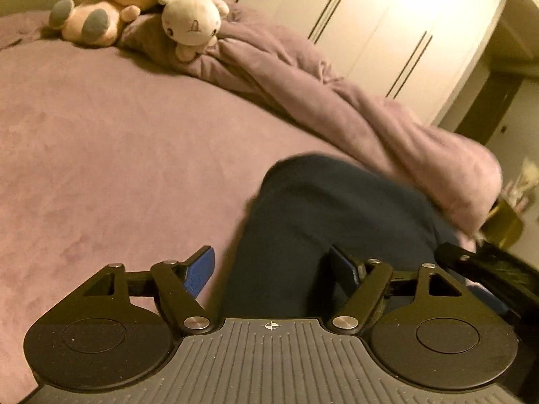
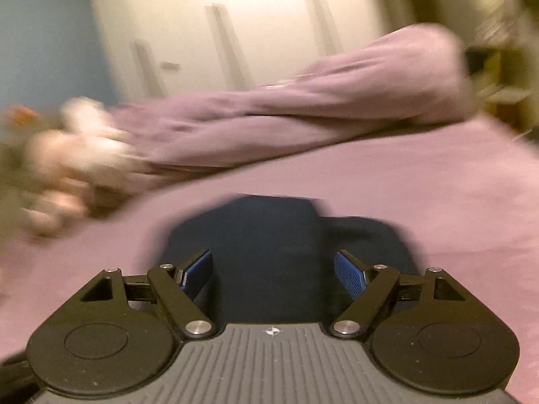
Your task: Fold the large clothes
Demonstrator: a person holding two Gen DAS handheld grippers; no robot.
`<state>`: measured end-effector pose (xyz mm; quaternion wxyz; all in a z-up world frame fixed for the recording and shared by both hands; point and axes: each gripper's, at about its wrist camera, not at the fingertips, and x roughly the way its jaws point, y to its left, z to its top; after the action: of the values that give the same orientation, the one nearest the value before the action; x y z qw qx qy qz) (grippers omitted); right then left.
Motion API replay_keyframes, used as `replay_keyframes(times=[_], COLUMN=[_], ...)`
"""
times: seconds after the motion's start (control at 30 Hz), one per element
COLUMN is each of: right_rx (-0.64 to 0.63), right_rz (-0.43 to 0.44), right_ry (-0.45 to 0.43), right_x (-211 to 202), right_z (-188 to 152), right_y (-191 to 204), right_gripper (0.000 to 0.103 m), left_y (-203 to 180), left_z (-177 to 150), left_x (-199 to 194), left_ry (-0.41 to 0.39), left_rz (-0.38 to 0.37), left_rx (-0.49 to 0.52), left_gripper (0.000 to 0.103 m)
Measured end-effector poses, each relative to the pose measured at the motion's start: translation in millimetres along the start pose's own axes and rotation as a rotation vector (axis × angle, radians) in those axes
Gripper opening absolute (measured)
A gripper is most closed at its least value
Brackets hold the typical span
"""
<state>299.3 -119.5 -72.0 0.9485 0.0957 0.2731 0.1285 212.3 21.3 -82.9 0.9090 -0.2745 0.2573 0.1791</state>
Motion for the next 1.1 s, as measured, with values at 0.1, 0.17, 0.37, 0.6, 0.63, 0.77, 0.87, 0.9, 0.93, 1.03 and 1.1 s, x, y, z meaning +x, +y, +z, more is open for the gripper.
replay_keyframes(times=[0.1,0.17,0.37,0.6,0.63,0.77,0.87,0.9,0.93,1.03,1.1], right_rx=[-0.040,-0.062,0.029,0.090,0.111,0.258,0.413,0.439,0.455,0.518,0.561], right_rz=[-0.100,-0.120,-0.079,0.058,0.102,0.122,0.129,0.131,0.141,0.166,0.178], right_ry=[-0.116,-0.163,-0.010,0.100,0.112,0.223,0.310,0.327,0.340,0.374,0.385], right_x=[4.0,3.7,37.5,-41.7,-60.1,-116.7,-124.2,-121.6,-117.8,-106.6,-103.7], right_z=[-29.1,-37.7,-22.4,-28.8,-36.7,-82.0,-108.0,-111.3,-112.8,-115.0,-118.0], right_y=[-2.8,-4.8,-15.1,-32.2,-39.6,-70.4,-91.4,-94.8,-97.1,-103.9,-108.0], right_gripper=[0.098,0.098,0.099,0.099,0.099,0.099,0.099,0.099,0.099,0.099,0.099], left_y=[-2.2,-0.5,3.1,24.3,28.2,42.7,48.8,48.4,48.5,47.0,46.6], left_z=[-16.0,-26.0,-19.5,-17.3,-21.7,-45.4,-59.6,-60.0,-59.0,-55.3,-55.8], left_x=[9.4,9.1,14.3,-54.8,-70.6,-113.4,-125.2,-124.4,-124.3,-126.1,-127.9], left_ry=[-0.077,-0.123,-0.084,0.070,0.076,0.164,0.191,0.204,0.215,0.249,0.274], left_rz=[0.010,0.011,-0.004,-0.083,-0.092,-0.091,-0.093,-0.088,-0.086,-0.077,-0.086], left_rx=[0.021,0.015,-0.032,0.077,0.096,0.157,0.164,0.160,0.149,0.137,0.149], left_gripper=[0.089,0.089,0.089,0.087,0.087,0.086,0.086,0.086,0.086,0.086,0.086])
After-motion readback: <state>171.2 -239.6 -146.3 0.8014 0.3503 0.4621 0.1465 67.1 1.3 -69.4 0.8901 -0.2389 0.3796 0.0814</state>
